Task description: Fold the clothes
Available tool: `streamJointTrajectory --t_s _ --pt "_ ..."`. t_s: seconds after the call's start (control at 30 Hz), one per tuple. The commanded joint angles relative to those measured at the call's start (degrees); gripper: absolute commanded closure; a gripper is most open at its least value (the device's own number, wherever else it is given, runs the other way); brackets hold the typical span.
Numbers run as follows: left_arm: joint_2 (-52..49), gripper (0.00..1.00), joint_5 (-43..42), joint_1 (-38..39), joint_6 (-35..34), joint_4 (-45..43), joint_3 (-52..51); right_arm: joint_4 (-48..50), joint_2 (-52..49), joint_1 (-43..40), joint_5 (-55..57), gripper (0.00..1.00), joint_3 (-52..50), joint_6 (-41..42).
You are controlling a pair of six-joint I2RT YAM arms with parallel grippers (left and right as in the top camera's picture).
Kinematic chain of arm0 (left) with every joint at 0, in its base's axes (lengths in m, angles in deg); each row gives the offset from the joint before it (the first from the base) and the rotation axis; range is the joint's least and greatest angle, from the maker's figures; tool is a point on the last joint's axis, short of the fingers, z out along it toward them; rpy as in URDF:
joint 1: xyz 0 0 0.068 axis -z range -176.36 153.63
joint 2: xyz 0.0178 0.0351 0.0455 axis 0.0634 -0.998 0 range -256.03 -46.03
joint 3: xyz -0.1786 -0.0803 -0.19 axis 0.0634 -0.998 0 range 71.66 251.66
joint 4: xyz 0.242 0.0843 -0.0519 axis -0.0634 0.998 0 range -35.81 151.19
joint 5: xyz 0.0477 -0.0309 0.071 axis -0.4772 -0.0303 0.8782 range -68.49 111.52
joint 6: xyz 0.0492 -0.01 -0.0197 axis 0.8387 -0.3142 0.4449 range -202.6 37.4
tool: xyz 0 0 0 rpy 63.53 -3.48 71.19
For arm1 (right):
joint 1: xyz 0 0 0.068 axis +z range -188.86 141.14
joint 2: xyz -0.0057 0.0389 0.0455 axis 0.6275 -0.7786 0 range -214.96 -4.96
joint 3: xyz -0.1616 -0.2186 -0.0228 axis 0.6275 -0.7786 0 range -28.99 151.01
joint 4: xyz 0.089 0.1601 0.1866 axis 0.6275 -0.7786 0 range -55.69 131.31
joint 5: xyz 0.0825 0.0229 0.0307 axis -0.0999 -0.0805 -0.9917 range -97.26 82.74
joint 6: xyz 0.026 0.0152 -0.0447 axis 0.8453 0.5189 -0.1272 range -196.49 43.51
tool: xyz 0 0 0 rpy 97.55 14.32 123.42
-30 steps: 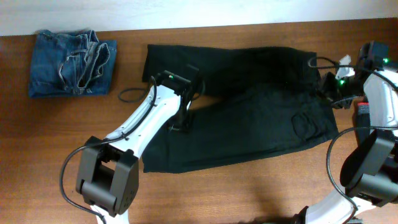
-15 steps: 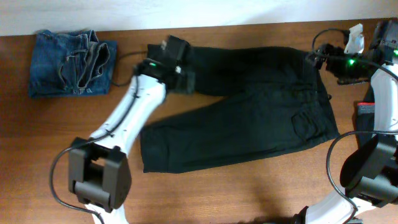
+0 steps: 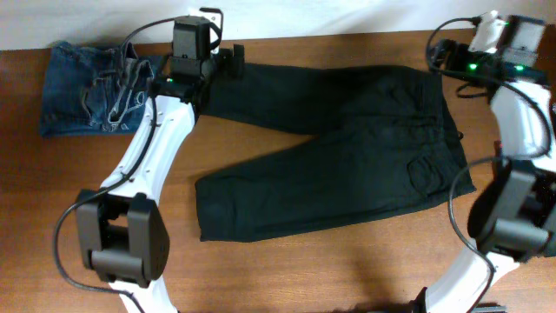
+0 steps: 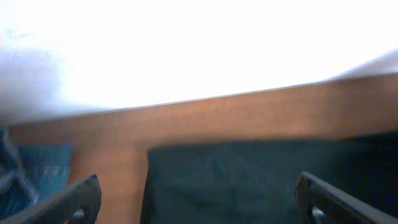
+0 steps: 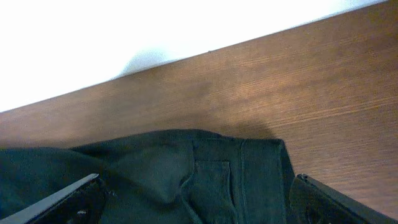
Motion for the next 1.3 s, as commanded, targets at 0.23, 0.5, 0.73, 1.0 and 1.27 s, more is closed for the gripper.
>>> streamJointTrajectory --t_s 0.23,0.5,0.73,1.0,1.27 --pt "-13.6 0.09 -0.8 -1.9 2.1 -16.7 0.7 12.5 -10.5 1.8 10.0 0.01 0.7 0.9" --pt "-20.5 0.10 -0.9 -2.2 2.1 -18.9 5.0 17.3 -14.9 0.3 11.1 0.01 0.7 6.3" --pt "-25.7 0.10 -0.9 -2.2 2.1 -14.2 12.1 17.5 -17.6 0.3 9.6 0.01 1.0 6.3" --pt "-28.4 0.10 -0.8 -2.3 2.1 -13.5 14.3 19.7 -19.7 0.4 8.7 0.01 1.0 6.3" --pt "-30.4 0.10 -0.9 -2.6 1.6 -12.6 14.3 20.3 -20.5 0.4 8.8 0.01 1.0 6.3"
